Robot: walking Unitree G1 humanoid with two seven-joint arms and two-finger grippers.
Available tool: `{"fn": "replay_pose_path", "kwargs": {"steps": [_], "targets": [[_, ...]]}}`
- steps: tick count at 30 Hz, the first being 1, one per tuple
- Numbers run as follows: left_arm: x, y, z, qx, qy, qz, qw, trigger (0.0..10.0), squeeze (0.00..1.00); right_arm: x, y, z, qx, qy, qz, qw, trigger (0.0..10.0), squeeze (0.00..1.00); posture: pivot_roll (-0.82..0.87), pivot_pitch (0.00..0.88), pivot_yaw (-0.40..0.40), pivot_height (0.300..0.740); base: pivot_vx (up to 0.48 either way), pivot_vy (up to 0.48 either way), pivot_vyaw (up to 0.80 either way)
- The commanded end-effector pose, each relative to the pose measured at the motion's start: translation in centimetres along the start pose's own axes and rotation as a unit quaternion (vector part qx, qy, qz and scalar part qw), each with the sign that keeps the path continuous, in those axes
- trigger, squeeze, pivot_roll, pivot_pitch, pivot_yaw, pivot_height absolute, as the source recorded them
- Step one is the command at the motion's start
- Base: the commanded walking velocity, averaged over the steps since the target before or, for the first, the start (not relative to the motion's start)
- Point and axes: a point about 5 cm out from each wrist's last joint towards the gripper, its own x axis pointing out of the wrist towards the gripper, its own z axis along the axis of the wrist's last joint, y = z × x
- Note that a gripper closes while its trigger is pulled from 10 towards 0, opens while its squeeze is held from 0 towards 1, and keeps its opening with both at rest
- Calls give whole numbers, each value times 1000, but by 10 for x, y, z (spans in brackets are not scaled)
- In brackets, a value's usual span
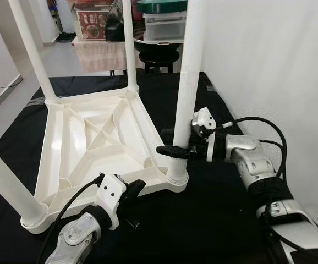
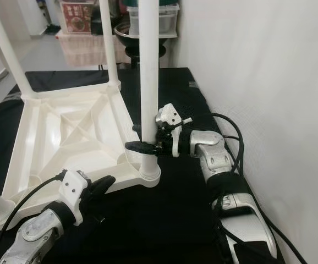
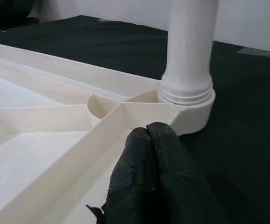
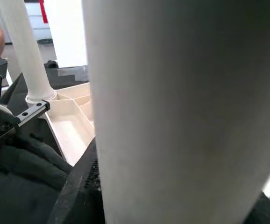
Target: Building children table
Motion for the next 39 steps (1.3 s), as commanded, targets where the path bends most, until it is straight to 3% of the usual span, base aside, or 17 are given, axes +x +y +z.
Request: {"fn": "replay_pose_path", "kwargs": {"steps": [1,10,13,14,15,16,17,18,19,22,25,26,27,28,29,31,39], "targets": [[-1,-4,-2,-2,5,-2,1000,10000,0,5,1,-2,-5,7,2,1000,0,0,-40,87,-27,740,0,0,0],[-1,-5,0,-5,1,-2,1000,10000,0,-7,-5,-6,-25,13,-72,997,0,0,-64,98,-31,740,0,0,0],[-1,-2,1,-6,-1,-1,1000,10000,0,-10,6,-29,-9,17,-246,969,0,0,-82,105,-29,740,0,0,0],[-1,-2,1,-6,-1,-1,1000,10000,0,-10,6,-29,-9,17,-246,969,0,0,-82,105,-29,740,0,0,0],[-2,-1,1,-6,-1,0,1000,10000,0,-2,29,-54,57,28,-335,940,0,0,-98,107,-19,740,0,0,0],[-2,-1,1,-6,-1,0,1000,10000,0,-2,29,-54,57,28,-335,940,0,0,-98,107,-19,740,0,0,0],[-2,0,2,-7,-2,0,1000,10000,0,11,64,-74,82,52,-344,934,0,0,-95,112,-14,740,0,0,0],[-2,0,2,-7,-2,0,1000,10000,0,11,64,-74,82,52,-344,934,0,0,-95,112,-14,740,0,0,0],[-1,1,2,-6,-2,-1,1000,10000,0,16,76,-69,16,73,-349,934,0,0,-88,114,-11,740,0,0,0],[-1,3,1,-4,0,-1,1000,10000,0,19,74,-60,-4,57,-342,938,0,0,-122,104,11,740,0,0,0],[4,4,0,-1,3,-7,1000,10000,0,21,60,-65,34,51,-315,947,0,0,-90,85,-12,740,0,0,0],[4,5,0,0,2,-3,1000,10000,0,22,59,-65,40,51,-309,949,5137,0,-98,78,-6,740,0,0,0],[4,5,0,0,2,-3,1000,10000,0,22,59,-65,40,51,-309,949,5137,0,-98,78,-6,740,0,0,0],[5,5,0,1,1,3,1000,10000,0,24,59,-63,49,38,-300,952,10000,0,-89,74,-9,740,0,0,0],[5,6,0,2,1,7,1000,10000,0,26,60,-60,60,25,-283,957,10000,0,-87,72,-9,740,0,0,0],[6,6,-1,4,3,7,1000,10000,0,30,63,-55,65,13,-257,964,10000,1000,-84,64,-12,740,0,0,0],[8,3,-2,2,6,0,1000,10000,0,47,73,-31,28,-29,-130,991,10000,1000,-64,54,-20,740,0,0,0]]}}
